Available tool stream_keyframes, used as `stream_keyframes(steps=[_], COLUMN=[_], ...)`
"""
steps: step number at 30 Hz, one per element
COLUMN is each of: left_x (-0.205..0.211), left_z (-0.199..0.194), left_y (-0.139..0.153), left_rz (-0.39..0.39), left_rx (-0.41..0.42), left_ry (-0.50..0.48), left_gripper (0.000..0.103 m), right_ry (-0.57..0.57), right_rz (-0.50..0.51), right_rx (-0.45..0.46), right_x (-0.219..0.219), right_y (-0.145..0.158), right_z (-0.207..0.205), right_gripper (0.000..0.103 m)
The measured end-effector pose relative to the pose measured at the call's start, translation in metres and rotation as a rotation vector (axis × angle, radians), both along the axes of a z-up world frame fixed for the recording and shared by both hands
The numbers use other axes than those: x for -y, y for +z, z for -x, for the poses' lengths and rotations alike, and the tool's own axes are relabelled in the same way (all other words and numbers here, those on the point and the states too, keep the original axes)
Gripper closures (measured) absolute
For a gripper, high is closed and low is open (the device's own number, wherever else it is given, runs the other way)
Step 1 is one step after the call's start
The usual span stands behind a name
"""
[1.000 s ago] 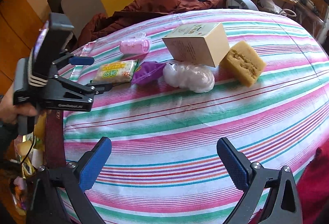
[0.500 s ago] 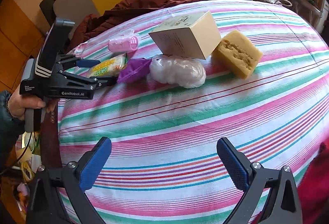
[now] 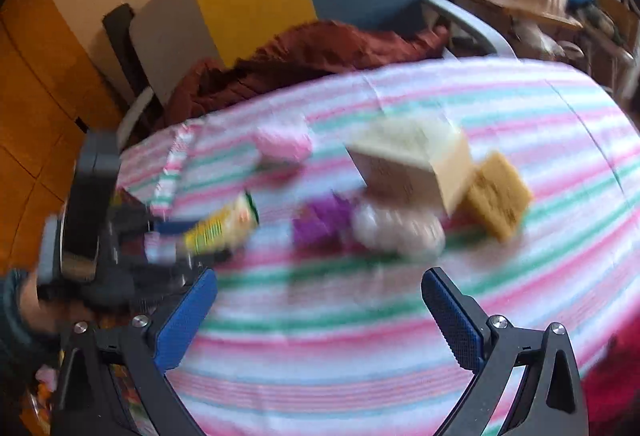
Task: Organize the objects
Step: 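Grasp the cracker packet with the left tool and lift it, then grasp the pink hair roller with the right tool while the left tool holds the cracker packet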
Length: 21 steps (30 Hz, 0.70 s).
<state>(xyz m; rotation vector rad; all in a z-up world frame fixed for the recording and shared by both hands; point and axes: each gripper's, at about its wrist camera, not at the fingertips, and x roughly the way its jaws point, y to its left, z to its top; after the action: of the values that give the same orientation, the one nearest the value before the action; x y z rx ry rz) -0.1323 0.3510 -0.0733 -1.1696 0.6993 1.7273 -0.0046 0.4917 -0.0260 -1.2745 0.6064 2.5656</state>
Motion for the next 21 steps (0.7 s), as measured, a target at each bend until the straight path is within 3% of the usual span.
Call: stream_keyframes(steps=[5, 8, 12, 18, 19, 21], left_x=[0.022, 0.035, 0.052, 0.073, 0.074, 0.077], left_z=[0.008, 0.020, 0.030, 0.037, 0.038, 0.039], left_y=[0.012, 0.019, 0.030, 0.037, 0.038, 0.037], left_rz=[-0.056, -0.085, -0.136, -0.199, -0.205, -0.216], left_rx=[-0.007, -0.004, -0.003, 0.010, 0.012, 0.019], left_ry=[0.077, 0.129, 0.192, 0.265, 0.272, 0.290], left_gripper=[0.055, 0.055, 0.055, 0.055, 0.055, 0.055], right_ry=[0.035, 0.058, 0.032, -0.034, -0.039, -0.047], right_rz=[0.000, 0.000, -0.022, 0.007, 0.015, 0.015], right_rx=[-0.037, -0.016, 0.067, 0.160, 0.176, 0.209], right_x=[0.005, 0.009, 0.006, -0.011, -0.013, -0.015], right_y=[0.017, 0.011, -0.013, -0.050, -0.056, -0.068], right_z=[0.057, 0.097, 0.150, 0.195, 0.200, 0.206], right_gripper=[0.000, 0.000, 0.000, 0.000, 0.001, 0.013])
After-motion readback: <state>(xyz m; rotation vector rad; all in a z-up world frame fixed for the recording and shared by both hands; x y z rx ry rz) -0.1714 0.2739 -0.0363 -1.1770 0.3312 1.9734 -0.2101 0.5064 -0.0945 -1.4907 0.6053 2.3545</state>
